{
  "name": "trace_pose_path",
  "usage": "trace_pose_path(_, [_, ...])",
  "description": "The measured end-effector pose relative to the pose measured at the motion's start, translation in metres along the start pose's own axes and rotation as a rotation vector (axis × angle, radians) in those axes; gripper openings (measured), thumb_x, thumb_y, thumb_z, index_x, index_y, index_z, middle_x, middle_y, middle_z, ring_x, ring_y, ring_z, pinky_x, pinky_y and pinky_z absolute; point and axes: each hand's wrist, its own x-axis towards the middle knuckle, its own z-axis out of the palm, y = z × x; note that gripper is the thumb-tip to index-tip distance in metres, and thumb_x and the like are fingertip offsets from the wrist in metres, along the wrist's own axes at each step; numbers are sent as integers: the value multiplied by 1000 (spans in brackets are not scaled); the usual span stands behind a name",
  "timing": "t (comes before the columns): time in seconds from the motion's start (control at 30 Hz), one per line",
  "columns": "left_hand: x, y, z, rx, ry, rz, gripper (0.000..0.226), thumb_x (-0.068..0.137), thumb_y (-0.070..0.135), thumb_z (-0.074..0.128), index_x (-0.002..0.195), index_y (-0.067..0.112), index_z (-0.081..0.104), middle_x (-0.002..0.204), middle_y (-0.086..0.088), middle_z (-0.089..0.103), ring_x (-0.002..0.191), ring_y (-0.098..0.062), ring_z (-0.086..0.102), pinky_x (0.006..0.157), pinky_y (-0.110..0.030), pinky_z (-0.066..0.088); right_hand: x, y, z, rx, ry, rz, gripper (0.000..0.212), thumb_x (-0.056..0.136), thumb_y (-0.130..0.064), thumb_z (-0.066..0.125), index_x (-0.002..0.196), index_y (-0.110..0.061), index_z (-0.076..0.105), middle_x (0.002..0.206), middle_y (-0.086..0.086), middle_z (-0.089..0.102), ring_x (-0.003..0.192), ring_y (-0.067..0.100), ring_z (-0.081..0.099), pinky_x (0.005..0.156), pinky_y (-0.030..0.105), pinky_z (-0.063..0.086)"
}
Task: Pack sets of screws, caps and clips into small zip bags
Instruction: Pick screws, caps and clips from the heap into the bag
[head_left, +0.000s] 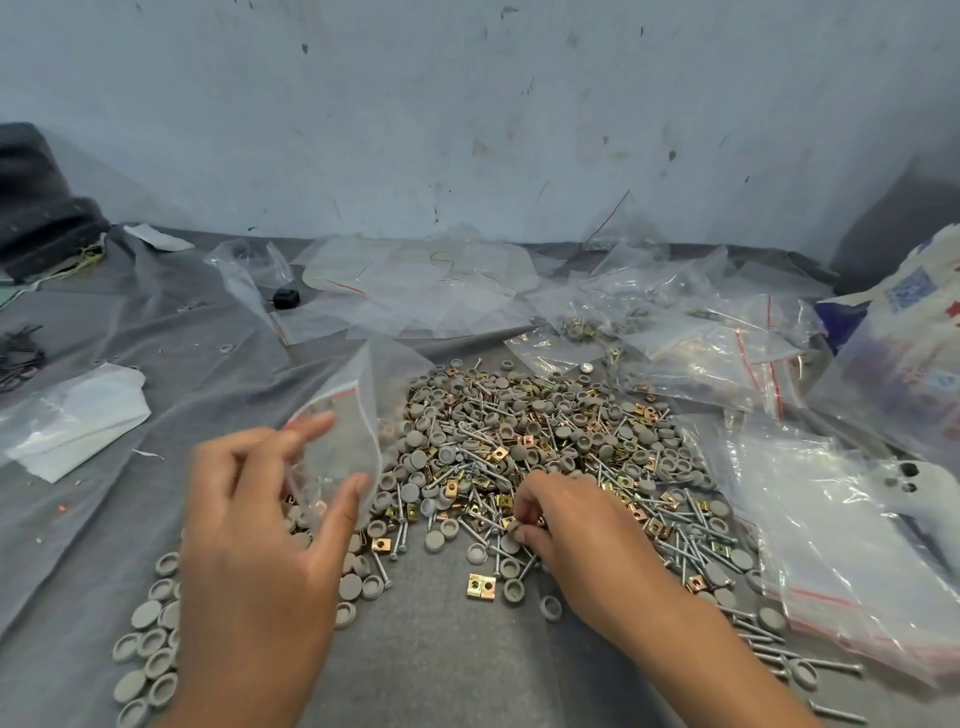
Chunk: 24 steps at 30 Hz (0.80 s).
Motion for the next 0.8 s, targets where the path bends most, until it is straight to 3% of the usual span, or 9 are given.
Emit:
trace_pose_path(0.07, [0, -1, -2, 46, 92, 49, 49, 81, 22, 75, 128, 18, 63, 112, 1, 42, 84, -12, 41, 89, -15, 39, 0, 0, 1, 20, 11, -7, 10, 100, -34, 59, 107, -36, 52, 101, -18, 55, 92, 10, 52, 81, 31, 46])
trace_pose_path(0.1, [0, -3, -3, 81, 106, 65, 50, 81, 16, 77, 129, 16, 63, 113, -4, 43, 87, -15, 43, 90, -22, 41, 1, 1, 1, 33, 22, -12, 12, 100, -34, 58, 111, -36, 53, 103, -18, 56, 95, 10, 53, 83, 32, 47])
trace_pose_path(0.17, [-2, -7, -1, 191, 42, 92, 56, 77, 5, 80, 129, 15, 63, 115, -7, 43, 91, -22, 48, 83, -40, 49, 2, 3, 2, 71, 43, -19, 14, 102, -32, 56, 115, -37, 56, 106, -18, 55, 97, 9, 53, 85, 32, 48])
trace_pose_path(0.23, [-5, -8, 4, 301, -103, 138, 63, 69, 0, 85, 127, 13, 65, 110, -9, 46, 88, -24, 50, 74, -45, 52, 3, 4, 2, 148, 65, -20, 12, 102, -30, 55, 111, -36, 61, 105, -20, 53, 98, 4, 53, 84, 26, 49])
trace_pose_path(0.33, [-11, -2, 11, 311, -280, 189, 68, 58, -3, 91, 121, 9, 69, 100, -7, 50, 81, -22, 52, 66, -37, 50, 3, 0, -1, 330, 159, -38, 14, 100, -21, 61, 104, -34, 66, 103, -23, 56, 100, -5, 56, 83, 14, 47])
trace_pose_path(0.47, [-17, 6, 17, 216, -408, 162, 71, 55, 3, 95, 120, 15, 69, 97, 1, 47, 65, -13, 48, 55, -27, 46, 3, -8, -8, 554, 250, -48, 17, 94, -19, 70, 102, -34, 72, 93, -20, 65, 89, -1, 64, 74, 12, 49])
trace_pose_path(0.6, [-19, 5, 20, 182, -498, 56, 76, 58, 8, 95, 126, 20, 65, 98, 7, 43, 56, -4, 42, 53, -15, 37, 4, -2, -6, 510, 159, 39, 21, 94, -18, 70, 107, -34, 70, 96, -23, 66, 91, -11, 62, 74, 7, 49])
trace_pose_path(0.7, [-18, 3, 19, 207, -503, 7, 76, 57, 11, 97, 126, 19, 66, 100, 9, 41, 53, -1, 41, 52, -7, 25, 4, 5, -6, 451, 190, 97, 22, 96, -20, 65, 110, -37, 67, 97, -27, 66, 93, -20, 57, 74, 1, 47])
trace_pose_path(0.8, [-15, 3, 16, 219, -484, -40, 75, 61, 12, 95, 128, 19, 64, 103, 8, 38, 53, -1, 42, 50, -7, 21, 8, 11, -14, 507, 281, 97, 20, 99, -18, 62, 100, -38, 66, 86, -20, 71, 67, -15, 60, 59, 5, 45])
